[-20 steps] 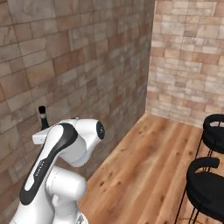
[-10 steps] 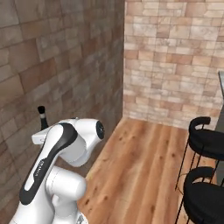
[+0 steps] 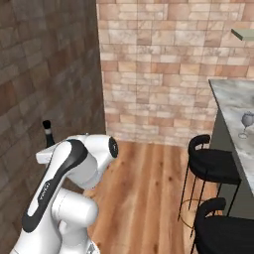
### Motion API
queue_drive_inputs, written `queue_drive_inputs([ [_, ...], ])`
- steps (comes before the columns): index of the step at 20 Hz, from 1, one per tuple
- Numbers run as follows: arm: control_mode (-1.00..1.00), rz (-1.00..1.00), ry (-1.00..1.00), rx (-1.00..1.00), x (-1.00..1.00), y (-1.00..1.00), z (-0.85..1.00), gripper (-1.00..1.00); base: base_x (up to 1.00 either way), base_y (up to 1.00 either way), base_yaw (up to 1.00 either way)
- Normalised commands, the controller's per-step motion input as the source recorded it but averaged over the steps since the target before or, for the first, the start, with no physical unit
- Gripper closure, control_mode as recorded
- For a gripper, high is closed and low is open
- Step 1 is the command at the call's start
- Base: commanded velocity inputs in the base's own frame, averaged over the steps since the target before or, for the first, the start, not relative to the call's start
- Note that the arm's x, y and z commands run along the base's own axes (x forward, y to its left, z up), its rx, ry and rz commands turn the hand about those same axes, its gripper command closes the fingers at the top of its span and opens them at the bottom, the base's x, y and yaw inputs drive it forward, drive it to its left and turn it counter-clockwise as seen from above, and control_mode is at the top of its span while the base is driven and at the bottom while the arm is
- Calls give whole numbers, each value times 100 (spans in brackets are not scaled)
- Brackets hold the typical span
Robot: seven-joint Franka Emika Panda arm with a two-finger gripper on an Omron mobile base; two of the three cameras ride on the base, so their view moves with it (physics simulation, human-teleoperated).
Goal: There is a wine glass and glass cup on the dining counter. Place the wine bottle next to the wine glass and the juice bottle next to the glass cup.
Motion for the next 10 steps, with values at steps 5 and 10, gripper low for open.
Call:
queue_drive_inputs([
  [5,100,0,0,0,0,0,0,100,70,23,-37],
  [10,100,0,0,0,0,0,0,100,69,24,-39],
])
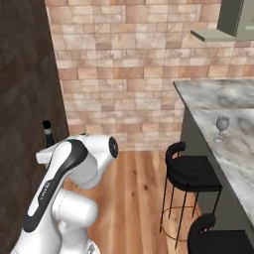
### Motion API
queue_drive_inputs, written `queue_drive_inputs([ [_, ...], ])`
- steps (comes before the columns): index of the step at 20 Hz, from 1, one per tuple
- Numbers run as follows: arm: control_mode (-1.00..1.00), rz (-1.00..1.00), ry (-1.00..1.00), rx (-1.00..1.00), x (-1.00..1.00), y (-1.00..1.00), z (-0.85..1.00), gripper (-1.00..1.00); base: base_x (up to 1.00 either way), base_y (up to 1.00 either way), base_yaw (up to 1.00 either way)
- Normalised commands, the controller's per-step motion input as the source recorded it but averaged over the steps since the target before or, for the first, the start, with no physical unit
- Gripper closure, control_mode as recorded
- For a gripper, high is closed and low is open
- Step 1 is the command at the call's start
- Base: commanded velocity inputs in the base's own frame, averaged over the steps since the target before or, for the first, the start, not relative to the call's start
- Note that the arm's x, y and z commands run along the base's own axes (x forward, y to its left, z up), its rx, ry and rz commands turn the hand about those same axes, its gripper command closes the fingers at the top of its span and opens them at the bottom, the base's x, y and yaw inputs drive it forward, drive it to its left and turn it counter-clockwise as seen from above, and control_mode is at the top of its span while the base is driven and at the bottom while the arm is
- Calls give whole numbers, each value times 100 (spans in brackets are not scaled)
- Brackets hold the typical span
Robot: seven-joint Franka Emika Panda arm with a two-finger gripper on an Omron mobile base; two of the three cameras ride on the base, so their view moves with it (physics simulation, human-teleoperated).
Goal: There is a wine glass and glass cup on the dining counter. Place the wine bottle next to the wine glass and the juice bottle next to the glass cup.
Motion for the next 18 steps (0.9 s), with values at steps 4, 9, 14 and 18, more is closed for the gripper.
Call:
queue_drive_inputs([
  [4,100,0,0,0,0,0,0,100,65,24,-42],
  [9,100,0,0,0,0,0,0,100,54,26,-54],
  [14,100,0,0,0,0,0,0,100,51,29,-59],
  [18,100,0,0,0,0,0,0,100,50,30,-59],
])
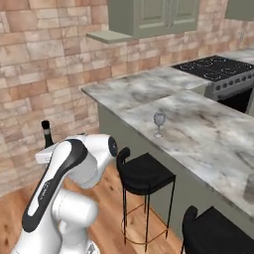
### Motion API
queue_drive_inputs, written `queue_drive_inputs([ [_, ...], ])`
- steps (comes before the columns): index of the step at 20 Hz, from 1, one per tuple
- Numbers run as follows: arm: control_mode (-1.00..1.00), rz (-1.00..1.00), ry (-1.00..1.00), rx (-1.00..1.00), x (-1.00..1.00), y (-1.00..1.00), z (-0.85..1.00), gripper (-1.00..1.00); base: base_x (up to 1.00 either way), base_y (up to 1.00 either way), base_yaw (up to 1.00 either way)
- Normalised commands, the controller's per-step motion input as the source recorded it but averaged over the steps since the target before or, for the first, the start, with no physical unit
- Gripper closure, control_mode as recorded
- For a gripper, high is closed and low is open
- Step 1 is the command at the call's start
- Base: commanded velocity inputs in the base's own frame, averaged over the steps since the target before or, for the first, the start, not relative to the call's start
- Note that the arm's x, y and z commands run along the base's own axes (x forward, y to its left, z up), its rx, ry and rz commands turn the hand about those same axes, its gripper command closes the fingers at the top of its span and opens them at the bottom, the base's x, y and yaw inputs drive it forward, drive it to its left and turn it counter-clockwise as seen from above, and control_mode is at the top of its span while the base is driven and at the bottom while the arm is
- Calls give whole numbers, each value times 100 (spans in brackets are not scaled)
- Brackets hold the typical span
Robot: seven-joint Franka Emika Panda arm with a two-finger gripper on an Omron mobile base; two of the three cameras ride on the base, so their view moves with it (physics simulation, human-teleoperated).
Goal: There is a wine glass and glass cup on the dining counter. Place the wine bottle next to the wine glass and the juice bottle next to the glass cup.
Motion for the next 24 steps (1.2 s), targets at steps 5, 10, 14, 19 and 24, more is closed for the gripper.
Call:
queue_drive_inputs([
  [5,100,0,0,0,0,0,0,100,56,30,-52],
  [10,100,0,0,0,0,0,0,100,70,34,-37],
  [14,100,0,0,0,0,0,0,100,73,34,-30],
  [19,100,0,0,0,0,0,0,100,66,32,-38],
  [24,100,0,0,0,0,0,0,100,64,28,-38],
])
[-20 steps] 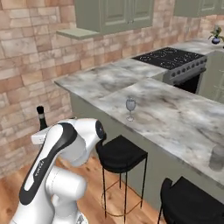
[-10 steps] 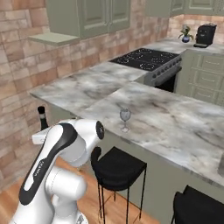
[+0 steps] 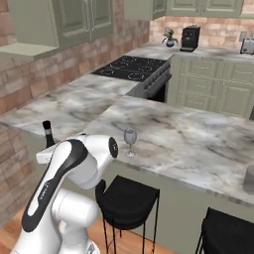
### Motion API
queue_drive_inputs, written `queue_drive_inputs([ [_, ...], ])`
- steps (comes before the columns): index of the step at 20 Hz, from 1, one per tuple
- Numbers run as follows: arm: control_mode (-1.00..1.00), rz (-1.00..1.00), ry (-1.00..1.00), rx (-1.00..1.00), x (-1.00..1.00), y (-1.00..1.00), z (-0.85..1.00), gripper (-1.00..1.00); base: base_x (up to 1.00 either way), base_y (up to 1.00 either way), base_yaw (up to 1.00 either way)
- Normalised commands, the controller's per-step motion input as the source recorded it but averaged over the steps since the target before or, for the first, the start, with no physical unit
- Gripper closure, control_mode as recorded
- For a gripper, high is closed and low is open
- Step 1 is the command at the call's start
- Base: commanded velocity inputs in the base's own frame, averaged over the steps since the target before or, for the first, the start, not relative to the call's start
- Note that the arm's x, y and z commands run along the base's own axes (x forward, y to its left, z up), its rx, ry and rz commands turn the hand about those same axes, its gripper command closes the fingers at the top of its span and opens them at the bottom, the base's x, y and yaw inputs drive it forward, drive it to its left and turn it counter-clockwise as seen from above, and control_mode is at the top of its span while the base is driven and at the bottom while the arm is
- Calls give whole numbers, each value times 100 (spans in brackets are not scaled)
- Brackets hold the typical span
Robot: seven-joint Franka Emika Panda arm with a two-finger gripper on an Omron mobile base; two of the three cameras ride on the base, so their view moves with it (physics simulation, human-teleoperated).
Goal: There is a wine glass and glass cup on the dining counter. Place the wine bottle next to the wine glass and the juice bottle next to the glass cup.
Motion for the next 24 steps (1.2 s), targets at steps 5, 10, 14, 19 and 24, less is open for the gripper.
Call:
queue_drive_inputs([
  [5,100,0,0,0,0,0,0,100,52,20,-26],
  [10,100,0,0,0,0,0,0,100,44,9,-16],
  [14,100,0,0,0,0,0,0,100,5,0,0],
  [19,100,0,0,0,0,0,0,100,0,0,0],
  [24,100,0,0,0,0,0,0,100,0,0,0],
])
